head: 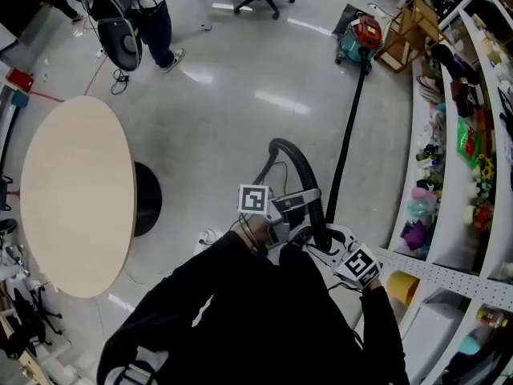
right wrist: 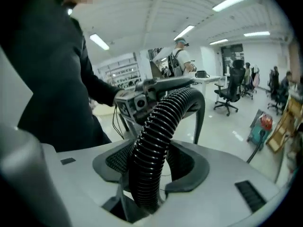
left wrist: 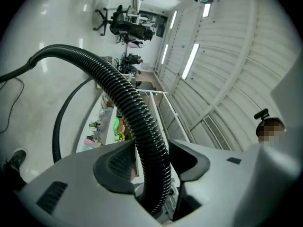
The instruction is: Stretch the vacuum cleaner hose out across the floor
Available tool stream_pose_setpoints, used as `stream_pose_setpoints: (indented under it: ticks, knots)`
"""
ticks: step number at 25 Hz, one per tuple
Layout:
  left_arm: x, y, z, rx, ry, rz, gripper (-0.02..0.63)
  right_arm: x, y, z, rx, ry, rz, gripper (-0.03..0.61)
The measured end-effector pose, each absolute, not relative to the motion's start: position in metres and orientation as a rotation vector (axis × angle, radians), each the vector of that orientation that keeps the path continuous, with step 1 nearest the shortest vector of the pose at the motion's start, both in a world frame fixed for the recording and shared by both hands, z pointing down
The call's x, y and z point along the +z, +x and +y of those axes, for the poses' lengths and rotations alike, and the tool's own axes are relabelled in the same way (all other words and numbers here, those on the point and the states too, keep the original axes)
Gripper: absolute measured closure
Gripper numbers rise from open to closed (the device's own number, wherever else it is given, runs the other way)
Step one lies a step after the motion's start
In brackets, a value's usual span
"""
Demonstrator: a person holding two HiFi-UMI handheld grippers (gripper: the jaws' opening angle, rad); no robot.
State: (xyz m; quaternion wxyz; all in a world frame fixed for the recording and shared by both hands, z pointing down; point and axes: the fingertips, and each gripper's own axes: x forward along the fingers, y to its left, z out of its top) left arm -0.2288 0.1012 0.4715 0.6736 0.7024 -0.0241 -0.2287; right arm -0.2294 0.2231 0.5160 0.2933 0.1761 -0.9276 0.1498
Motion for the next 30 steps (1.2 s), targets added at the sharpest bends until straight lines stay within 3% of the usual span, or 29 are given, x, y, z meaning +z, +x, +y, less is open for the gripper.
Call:
stream_pose_setpoints:
  ticks: [5, 6, 8, 9, 13, 21, 27, 30]
  knots:
    - [0.441, -0.233, 0.148, -0.347, 1.977, -0.021, 0.402, 0.528, -0.234, 0.249, 0.302, 0.536, -2.352, 0.360]
    - [0.436, -0.229, 0.154, -0.312, 2.070, -0.027, 0.402, 0.525, -0.233, 0.252, 0.392, 0.542, -2.386, 0.330]
    - [0.430, -0.219, 0.168, -0.251, 2.213, -0.035, 0.402, 0.518, -0.228, 0.259, 0.629, 0.556, -2.467, 0.174]
    - [0.428, -0.213, 0.176, -0.230, 2.261, -0.036, 0.400, 0.514, -0.221, 0.262, 0.737, 0.570, -2.504, 0.151]
    - [0.421, -0.182, 0.214, -0.130, 2.416, -0.053, 0.399, 0.489, -0.169, 0.280, 0.993, 0.609, -2.593, 0.147]
    - [0.436, -0.110, 0.308, 0.341, 2.734, -0.118, 0.399, 0.381, -0.069, 0.286, 0.959, 0.742, -2.855, 0.149]
    - [0.465, -0.030, 0.380, 0.610, 2.824, -0.133, 0.397, 0.389, -0.068, 0.275, 1.593, 0.409, -2.761, 0.149]
    - [0.488, -0.010, 0.415, 0.831, 2.885, -0.072, 0.397, 0.409, -0.088, 0.288, 1.725, 0.239, -2.652, 0.149]
